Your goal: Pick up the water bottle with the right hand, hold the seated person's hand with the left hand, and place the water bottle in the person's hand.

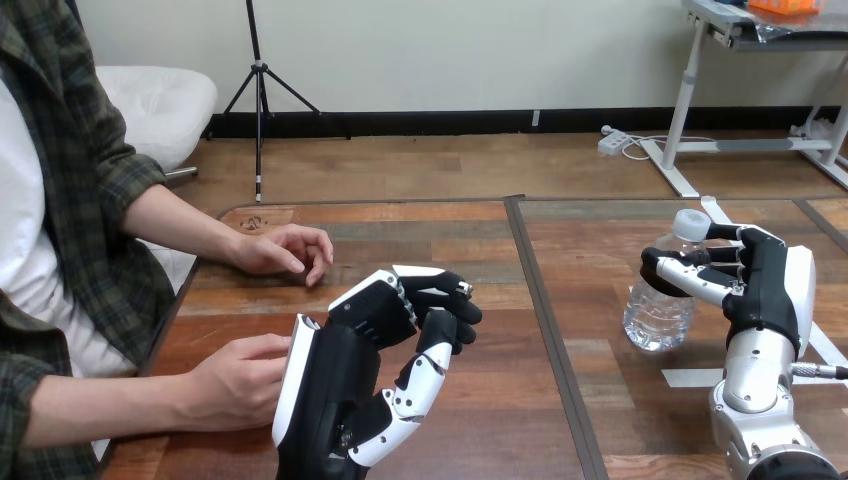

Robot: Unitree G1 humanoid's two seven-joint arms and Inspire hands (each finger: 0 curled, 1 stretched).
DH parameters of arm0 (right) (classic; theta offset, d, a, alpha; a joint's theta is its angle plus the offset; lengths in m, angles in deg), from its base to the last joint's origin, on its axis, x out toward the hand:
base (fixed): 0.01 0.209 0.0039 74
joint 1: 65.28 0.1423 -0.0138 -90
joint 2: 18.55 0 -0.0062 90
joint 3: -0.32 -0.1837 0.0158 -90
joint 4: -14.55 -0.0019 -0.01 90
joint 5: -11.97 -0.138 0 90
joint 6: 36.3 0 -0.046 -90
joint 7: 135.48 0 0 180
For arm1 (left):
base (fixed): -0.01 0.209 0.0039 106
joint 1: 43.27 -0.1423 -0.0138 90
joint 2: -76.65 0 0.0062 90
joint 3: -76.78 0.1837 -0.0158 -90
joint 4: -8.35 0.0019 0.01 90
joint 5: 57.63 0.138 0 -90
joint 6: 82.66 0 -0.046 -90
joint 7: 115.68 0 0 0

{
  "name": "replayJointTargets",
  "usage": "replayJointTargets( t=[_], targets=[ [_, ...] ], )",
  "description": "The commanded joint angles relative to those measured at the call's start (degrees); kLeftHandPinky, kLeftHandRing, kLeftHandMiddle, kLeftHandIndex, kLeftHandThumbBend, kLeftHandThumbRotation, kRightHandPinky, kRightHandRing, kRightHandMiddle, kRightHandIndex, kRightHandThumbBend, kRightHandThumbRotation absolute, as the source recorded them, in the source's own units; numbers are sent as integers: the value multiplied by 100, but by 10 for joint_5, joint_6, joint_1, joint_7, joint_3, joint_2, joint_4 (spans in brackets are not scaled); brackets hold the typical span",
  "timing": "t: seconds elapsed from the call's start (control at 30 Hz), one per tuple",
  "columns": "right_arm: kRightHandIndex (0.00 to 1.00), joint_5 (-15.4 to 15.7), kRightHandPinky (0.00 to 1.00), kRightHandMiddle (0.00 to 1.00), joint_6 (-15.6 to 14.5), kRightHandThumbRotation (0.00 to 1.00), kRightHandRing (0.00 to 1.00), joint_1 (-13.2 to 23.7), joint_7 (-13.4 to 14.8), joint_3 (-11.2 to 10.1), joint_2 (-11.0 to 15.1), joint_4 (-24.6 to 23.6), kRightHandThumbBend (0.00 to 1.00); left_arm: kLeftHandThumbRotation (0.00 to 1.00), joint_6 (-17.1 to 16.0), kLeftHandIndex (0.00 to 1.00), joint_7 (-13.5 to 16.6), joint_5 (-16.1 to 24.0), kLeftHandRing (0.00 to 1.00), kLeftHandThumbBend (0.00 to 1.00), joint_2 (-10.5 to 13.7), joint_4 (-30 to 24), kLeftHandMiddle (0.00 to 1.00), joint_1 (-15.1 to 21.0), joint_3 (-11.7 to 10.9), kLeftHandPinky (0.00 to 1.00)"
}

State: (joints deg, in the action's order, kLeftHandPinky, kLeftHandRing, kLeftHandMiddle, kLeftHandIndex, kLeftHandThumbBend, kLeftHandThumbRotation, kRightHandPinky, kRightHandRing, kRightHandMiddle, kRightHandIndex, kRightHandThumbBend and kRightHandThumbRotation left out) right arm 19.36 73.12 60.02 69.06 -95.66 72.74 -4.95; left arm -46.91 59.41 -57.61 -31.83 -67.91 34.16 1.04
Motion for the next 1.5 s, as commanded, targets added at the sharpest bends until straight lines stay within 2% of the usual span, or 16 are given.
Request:
replayJointTargets(
  t=[0.0,0.2,0.43,0.63,0.87,1.3,1.47],
  targets=[
    [59,9,53,52,26,0,52,47,8,6,-3,-10,73,25,-12,56,6,3,47,24,-13,-14,53,-2,-4,39],
    [58,7,51,51,35,0,51,46,6,7,-4,-12,73,25,-12,56,6,3,47,23,-12,-14,53,-3,-3,39],
    [61,-1,53,55,31,0,53,47,-23,4,-4,-10,73,25,-12,57,4,2,48,23,-11,-13,53,-3,-1,39],
    [68,1,55,64,21,0,59,47,-43,9,-2,-12,74,24,-15,57,5,6,48,23,-11,-10,53,-1,-1,40],
    [76,8,64,75,16,0,70,47,-63,18,2,-9,74,24,-15,57,3,0,48,22,-12,-8,53,1,1,40],
    [83,17,72,83,9,0,79,46,-88,29,5,-6,74,24,-13,57,5,2,48,23,-14,-9,53,2,2,40],
    [84,17,75,85,5,0,81,48,-97,27,5,0,74,24,-9,57,7,4,48,23,-14,-12,53,0,1,39]
  ],
)
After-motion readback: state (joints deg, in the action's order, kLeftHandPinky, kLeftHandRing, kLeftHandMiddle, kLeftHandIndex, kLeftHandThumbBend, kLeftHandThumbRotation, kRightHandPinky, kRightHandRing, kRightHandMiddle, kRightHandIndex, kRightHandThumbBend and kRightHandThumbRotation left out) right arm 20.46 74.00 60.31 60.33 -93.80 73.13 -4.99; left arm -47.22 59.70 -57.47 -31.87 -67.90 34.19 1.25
